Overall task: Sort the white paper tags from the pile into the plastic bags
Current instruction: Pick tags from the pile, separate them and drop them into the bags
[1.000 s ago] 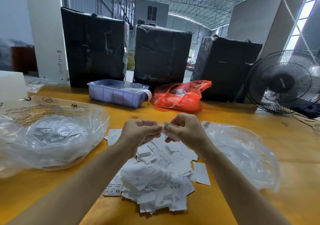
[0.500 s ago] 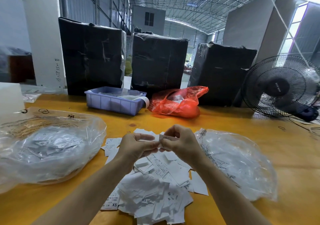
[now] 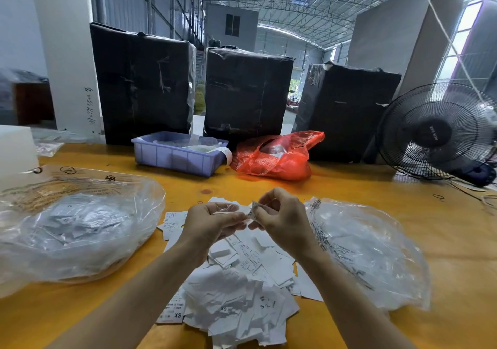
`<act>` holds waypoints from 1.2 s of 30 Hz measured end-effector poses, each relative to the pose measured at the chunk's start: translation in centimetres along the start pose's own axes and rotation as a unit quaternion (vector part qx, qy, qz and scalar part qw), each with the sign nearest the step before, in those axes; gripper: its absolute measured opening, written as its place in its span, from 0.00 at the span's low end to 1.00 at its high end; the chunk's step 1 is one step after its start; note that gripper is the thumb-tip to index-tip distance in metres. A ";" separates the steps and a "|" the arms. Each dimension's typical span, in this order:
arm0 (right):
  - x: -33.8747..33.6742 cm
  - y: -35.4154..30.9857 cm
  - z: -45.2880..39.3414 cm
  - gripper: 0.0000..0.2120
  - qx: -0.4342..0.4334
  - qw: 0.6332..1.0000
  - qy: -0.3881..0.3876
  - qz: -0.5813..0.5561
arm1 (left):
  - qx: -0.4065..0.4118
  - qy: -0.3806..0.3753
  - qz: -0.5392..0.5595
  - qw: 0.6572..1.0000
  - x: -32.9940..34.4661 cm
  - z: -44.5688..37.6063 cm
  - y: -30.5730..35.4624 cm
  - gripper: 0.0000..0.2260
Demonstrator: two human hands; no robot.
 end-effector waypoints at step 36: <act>3.2 2.2 1.2 0.04 0.179 0.956 -0.189 -0.132 | 0.035 0.024 0.014 0.999 -0.3 0.0 0.3 0.09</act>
Point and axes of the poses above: each hand's wrist, its own z-axis away from the middle knuckle, its own x-axis out of the palm, y = z × x, the point moved 9 cm from there along -z, towards the middle knuckle, and after that the axes turned 6 degrees about z, right-handed, at the moved point
